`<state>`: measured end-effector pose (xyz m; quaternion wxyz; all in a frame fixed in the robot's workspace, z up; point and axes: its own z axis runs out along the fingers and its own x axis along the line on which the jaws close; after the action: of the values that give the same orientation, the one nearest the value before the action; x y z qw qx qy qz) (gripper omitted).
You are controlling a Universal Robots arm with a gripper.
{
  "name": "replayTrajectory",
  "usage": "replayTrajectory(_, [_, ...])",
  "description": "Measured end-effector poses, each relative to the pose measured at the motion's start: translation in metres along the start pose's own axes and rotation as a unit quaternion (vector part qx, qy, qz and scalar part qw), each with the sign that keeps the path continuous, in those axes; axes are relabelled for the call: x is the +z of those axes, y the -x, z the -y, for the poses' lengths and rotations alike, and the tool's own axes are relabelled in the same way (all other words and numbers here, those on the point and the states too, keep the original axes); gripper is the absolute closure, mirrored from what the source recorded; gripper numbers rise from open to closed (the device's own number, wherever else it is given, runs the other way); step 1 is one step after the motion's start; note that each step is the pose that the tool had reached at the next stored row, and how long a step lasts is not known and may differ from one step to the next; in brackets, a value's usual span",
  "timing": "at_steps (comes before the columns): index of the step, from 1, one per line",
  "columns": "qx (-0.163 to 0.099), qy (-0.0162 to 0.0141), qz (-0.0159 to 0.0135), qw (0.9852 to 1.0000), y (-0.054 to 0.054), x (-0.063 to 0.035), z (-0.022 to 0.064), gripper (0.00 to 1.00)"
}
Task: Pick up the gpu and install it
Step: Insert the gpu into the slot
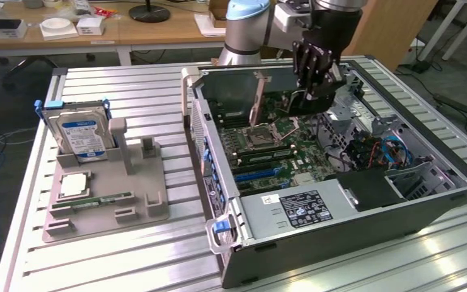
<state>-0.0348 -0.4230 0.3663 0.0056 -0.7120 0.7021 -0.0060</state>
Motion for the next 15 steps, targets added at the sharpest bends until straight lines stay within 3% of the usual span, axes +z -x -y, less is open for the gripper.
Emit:
replayTrajectory(11, [0.011,0.0000,-0.0001,0.9999,-0.008,0.0038,-0.0040,0.73])
replayTrajectory(15, [0.011,-0.0001,-0.0001,0.9999,-0.008,0.0066,-0.0143,0.73])
